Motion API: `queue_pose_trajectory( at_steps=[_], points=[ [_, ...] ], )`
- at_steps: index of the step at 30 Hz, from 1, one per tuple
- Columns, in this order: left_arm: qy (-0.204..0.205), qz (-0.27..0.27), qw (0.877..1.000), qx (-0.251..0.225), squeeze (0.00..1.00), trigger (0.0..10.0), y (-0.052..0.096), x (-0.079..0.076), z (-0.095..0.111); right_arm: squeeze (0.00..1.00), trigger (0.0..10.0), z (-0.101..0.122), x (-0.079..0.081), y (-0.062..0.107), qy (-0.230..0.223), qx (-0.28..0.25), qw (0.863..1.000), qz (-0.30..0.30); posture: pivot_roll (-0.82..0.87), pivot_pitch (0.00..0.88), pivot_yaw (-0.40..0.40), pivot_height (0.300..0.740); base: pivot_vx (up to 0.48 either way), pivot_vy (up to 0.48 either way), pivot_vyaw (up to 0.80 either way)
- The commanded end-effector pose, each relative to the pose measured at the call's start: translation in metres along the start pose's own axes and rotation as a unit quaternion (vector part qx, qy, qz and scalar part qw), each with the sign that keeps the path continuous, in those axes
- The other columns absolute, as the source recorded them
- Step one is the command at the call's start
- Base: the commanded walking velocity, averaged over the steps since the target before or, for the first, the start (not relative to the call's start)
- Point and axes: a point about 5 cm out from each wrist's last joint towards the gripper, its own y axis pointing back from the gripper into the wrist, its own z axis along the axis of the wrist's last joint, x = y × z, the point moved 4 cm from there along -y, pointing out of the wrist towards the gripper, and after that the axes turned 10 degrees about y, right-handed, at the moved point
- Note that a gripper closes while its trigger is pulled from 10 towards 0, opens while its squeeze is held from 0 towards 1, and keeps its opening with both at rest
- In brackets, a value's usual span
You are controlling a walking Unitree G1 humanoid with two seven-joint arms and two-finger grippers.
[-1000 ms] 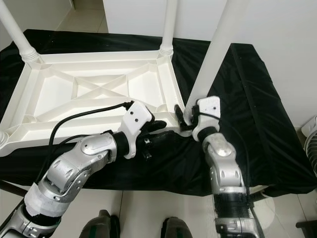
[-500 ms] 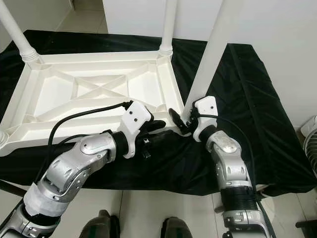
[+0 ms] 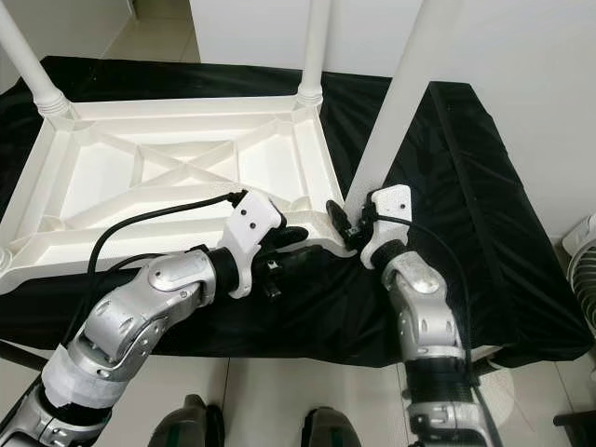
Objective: Building children table
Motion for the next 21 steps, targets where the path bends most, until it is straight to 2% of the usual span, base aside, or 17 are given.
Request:
queue_pose_trajectory(
  at_steps=[1, 3, 4, 5, 6, 7, 8, 9, 10, 11, 12, 13, 14, 15, 16, 17, 21],
  points=[
    [-0.004, -0.002, 1.0, 0.004, 0.0, 10.0, 0.001, -0.002, 0.0, 0.0, 0.0, -0.024, 0.003, 0.004, -0.009, 0.061, 0.998, -0.026, 0.0, 0.081, -0.002, 0.74, 0.0, 0.0, 0.0],
    [-0.003, -0.002, 1.0, 0.005, 0.0, 10.0, 0.002, -0.002, 0.0, 0.0, 0.0, -0.029, 0.002, 0.007, -0.006, 0.083, 0.993, -0.089, -0.01, 0.083, 0.006, 0.74, 0.0, 0.0, 0.0],
    [-0.003, -0.002, 1.0, 0.005, 0.0, 10.0, 0.002, -0.002, 0.0, 0.0, 0.0, -0.029, 0.002, 0.007, -0.006, 0.083, 0.993, -0.089, -0.01, 0.083, 0.006, 0.74, 0.0, 0.0, 0.0],
    [-0.003, -0.003, 1.0, 0.005, 0.0, 10.0, 0.002, -0.002, -0.001, 0.0, 0.0, -0.03, 0.0, 0.009, -0.008, 0.094, 0.987, -0.132, -0.01, 0.083, 0.006, 0.74, 0.0, 0.0, 0.0],
    [-0.003, -0.003, 1.0, 0.005, 0.0, 10.0, 0.002, -0.002, -0.001, 0.0, 0.0, -0.03, 0.0, 0.009, -0.008, 0.094, 0.987, -0.132, -0.01, 0.083, 0.006, 0.74, 0.0, 0.0, 0.0],
    [-0.002, -0.003, 1.0, 0.007, 0.0, 10.0, 0.002, -0.002, -0.001, 0.0, 0.0, -0.03, -0.001, 0.011, -0.015, 0.103, 0.977, -0.186, -0.01, 0.085, 0.011, 0.74, 0.0, 0.0, 0.0],
    [-0.002, -0.003, 1.0, 0.007, 0.0, 10.0, 0.002, -0.002, -0.001, 0.0, 0.0, -0.03, -0.001, 0.011, -0.015, 0.103, 0.977, -0.186, -0.01, 0.085, 0.011, 0.74, 0.0, 0.0, 0.0],
    [-0.002, -0.004, 1.0, 0.007, 0.0, 10.0, 0.001, -0.002, -0.001, 0.0, 0.0, -0.027, 0.0, 0.012, -0.025, 0.103, 0.97, -0.22, -0.01, 0.091, 0.014, 0.74, 0.0, 0.0, 0.0],
    [-0.002, -0.004, 1.0, 0.007, 0.0, 10.0, 0.001, -0.002, -0.001, 0.0, 0.0, -0.027, 0.0, 0.012, -0.025, 0.103, 0.97, -0.22, -0.01, 0.091, 0.014, 0.74, 0.0, 0.0, 0.0],
    [-0.001, -0.005, 1.0, 0.006, 0.0, 10.0, 0.0, -0.002, 0.0, 0.0, 1.1, -0.011, 0.009, 0.006, -0.041, 0.064, 0.977, -0.198, -0.02, 0.091, 0.02, 0.74, 0.0, 0.0, 0.0],
    [-0.001, -0.005, 1.0, 0.006, 0.0, 10.0, 0.0, -0.002, 0.0, 0.0, 1.1, -0.011, 0.009, 0.006, -0.041, 0.064, 0.977, -0.198, -0.02, 0.091, 0.02, 0.74, 0.0, 0.0, 0.0],
    [0.0, -0.007, 1.0, 0.005, 0.0, 10.0, 0.0, -0.003, 0.0, 0.0, 10.0, -0.007, 0.011, 0.004, -0.035, 0.054, 0.982, -0.179, -0.02, 0.091, 0.02, 0.74, 0.0, 0.0, 0.0],
    [-0.001, -0.008, 1.0, 0.006, 0.0, 10.0, -0.001, -0.003, 0.0, 0.0, 10.0, -0.007, 0.01, 0.004, -0.04, 0.052, 0.983, -0.17, -0.02, 0.092, 0.017, 0.74, 0.0, 0.0, 0.0],
    [0.0, -0.008, 1.0, 0.006, 0.0, 10.0, -0.001, -0.003, 0.0, 0.43, 10.0, -0.006, 0.01, 0.003, -0.04, 0.045, 0.986, -0.155, -0.02, 0.092, 0.017, 0.74, 0.0, 0.0, 0.0],
    [0.0, -0.007, 1.0, 0.006, 0.0, 10.0, 0.0, -0.003, 0.0, 0.43, 10.0, -0.005, 0.01, 0.004, -0.041, 0.042, 0.987, -0.148, -0.02, 0.092, 0.017, 0.74, 0.0, 0.0, 0.0],
    [0.0, -0.007, 1.0, 0.007, 0.0, 10.0, 0.0, -0.003, 0.0, 1.0, 10.0, -0.001, 0.012, 0.004, -0.043, 0.028, 0.99, -0.133, -0.01, 0.092, 0.018, 0.74, 0.0, 0.0, 0.0],
    [0.0, -0.006, 1.0, 0.007, 0.0, 10.0, 0.0, -0.003, -0.001, 1.0, 10.0, 0.002, 0.013, 0.005, -0.043, 0.018, 0.991, -0.124, -0.01, 0.092, 0.018, 0.74, 0.0, 0.0, 0.0]
  ],
)
